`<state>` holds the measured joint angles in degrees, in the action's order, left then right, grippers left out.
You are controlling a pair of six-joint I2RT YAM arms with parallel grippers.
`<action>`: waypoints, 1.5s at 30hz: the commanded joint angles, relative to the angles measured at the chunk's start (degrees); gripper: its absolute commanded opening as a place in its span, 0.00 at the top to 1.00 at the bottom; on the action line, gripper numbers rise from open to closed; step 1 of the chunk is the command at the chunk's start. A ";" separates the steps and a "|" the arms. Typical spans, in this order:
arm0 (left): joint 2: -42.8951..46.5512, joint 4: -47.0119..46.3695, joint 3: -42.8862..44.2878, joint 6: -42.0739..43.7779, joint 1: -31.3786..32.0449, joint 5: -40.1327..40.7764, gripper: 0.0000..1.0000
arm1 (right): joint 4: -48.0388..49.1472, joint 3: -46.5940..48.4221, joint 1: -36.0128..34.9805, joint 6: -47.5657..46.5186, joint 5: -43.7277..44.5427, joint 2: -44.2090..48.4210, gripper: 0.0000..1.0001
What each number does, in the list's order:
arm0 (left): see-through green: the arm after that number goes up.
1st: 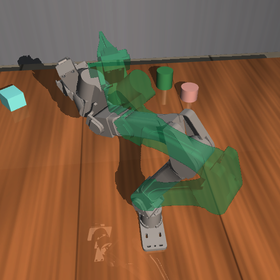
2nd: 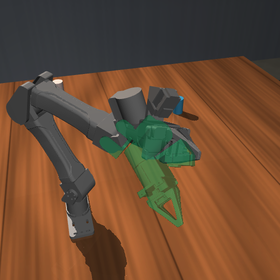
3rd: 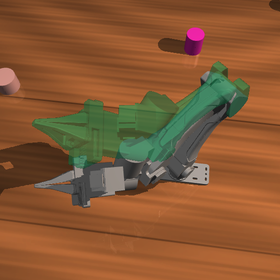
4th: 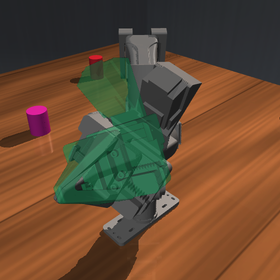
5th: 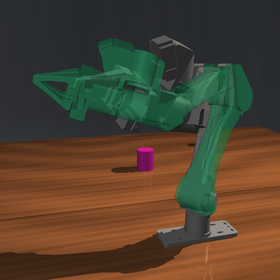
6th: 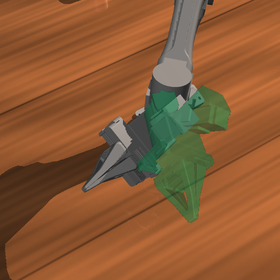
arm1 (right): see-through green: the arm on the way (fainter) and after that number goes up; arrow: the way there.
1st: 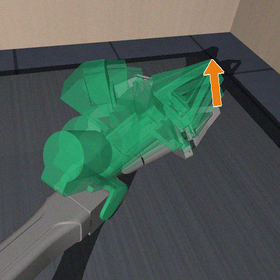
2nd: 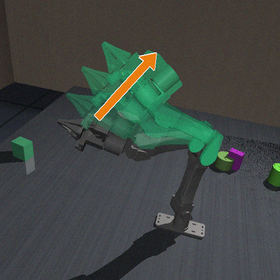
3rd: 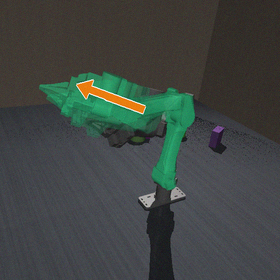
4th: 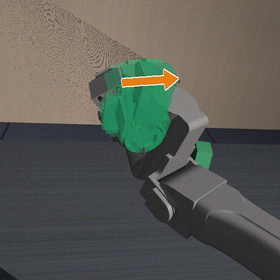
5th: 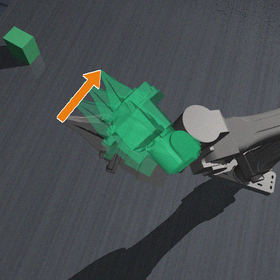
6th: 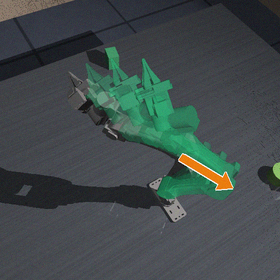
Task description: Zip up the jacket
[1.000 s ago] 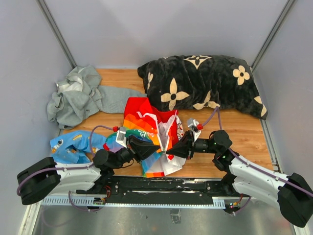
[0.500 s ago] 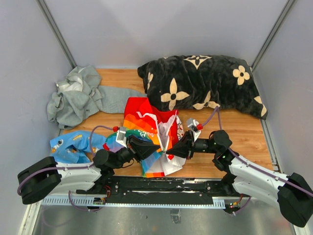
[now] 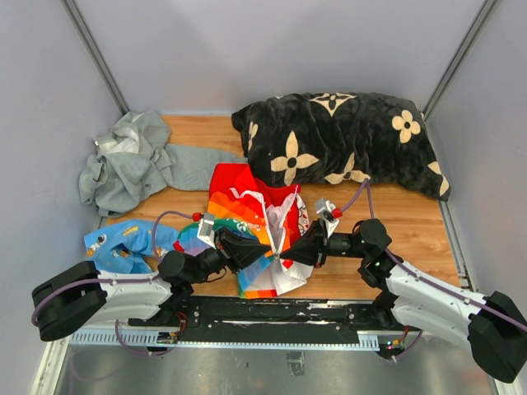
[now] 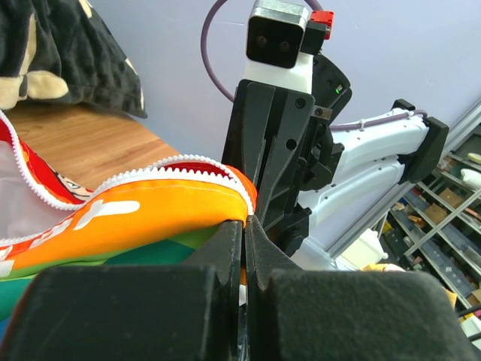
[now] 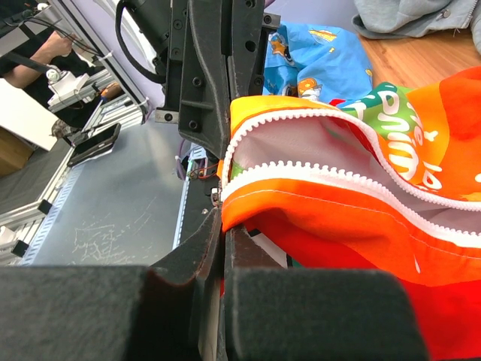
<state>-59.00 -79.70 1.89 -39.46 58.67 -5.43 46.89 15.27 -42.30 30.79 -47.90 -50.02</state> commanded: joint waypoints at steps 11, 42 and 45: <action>0.51 -2.60 0.92 0.48 -0.18 -1.60 1.00 | 2.13 -0.66 0.65 0.40 0.95 0.60 0.99; 1.97 9.15 2.96 3.13 -0.19 -4.26 1.00 | -3.13 0.20 0.80 -0.64 4.31 5.02 0.99; 2.20 12.12 3.45 4.06 -0.15 -3.88 0.99 | -4.27 0.90 0.84 -0.73 5.28 5.03 0.99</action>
<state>-57.45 -72.05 3.79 -37.69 58.67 -8.86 42.28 14.61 -42.30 31.00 -44.69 -45.84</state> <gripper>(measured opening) 0.015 0.022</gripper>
